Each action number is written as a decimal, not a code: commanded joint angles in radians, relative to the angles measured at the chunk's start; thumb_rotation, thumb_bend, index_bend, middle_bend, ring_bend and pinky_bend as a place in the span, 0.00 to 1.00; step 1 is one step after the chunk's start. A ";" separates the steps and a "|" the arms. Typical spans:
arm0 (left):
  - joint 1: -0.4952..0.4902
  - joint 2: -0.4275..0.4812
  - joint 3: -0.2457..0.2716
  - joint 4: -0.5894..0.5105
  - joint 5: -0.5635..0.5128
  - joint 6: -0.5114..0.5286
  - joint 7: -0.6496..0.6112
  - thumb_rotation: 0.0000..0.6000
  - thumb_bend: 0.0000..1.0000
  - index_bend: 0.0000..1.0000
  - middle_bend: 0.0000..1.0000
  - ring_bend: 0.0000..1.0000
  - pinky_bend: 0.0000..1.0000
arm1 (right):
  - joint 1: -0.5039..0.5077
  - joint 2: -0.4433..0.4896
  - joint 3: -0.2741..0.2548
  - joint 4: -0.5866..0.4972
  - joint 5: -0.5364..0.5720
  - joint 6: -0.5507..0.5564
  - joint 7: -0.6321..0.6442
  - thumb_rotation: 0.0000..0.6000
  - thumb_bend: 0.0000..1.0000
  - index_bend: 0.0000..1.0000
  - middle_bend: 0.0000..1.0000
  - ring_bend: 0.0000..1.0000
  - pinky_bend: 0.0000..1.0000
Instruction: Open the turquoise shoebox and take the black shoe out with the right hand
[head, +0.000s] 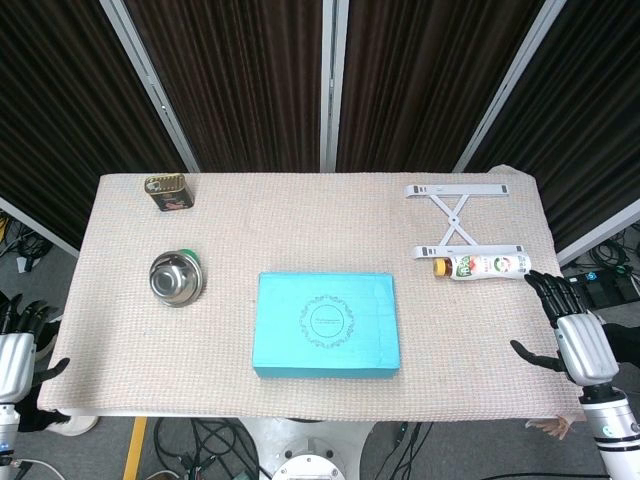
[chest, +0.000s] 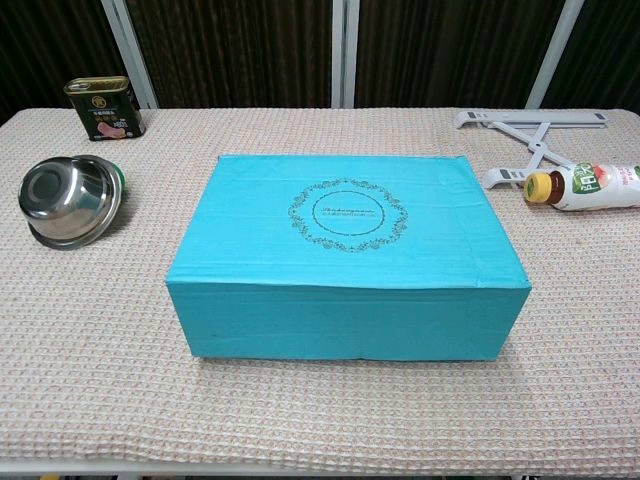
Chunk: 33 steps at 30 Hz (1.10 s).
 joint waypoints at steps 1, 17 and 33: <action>-0.001 -0.001 0.000 -0.001 -0.001 -0.001 0.000 1.00 0.05 0.25 0.18 0.03 0.10 | -0.001 0.000 -0.002 0.001 -0.003 0.004 0.000 1.00 0.10 0.00 0.05 0.00 0.00; -0.005 0.014 0.003 -0.031 -0.005 -0.014 0.015 1.00 0.05 0.25 0.18 0.03 0.10 | 0.191 -0.034 0.001 0.073 -0.092 -0.231 -0.051 1.00 0.10 0.00 0.05 0.00 0.00; 0.017 0.050 0.010 -0.097 -0.027 -0.002 0.029 1.00 0.05 0.25 0.18 0.03 0.10 | 0.442 -0.470 0.013 0.564 -0.164 -0.318 0.003 1.00 0.00 0.00 0.00 0.00 0.00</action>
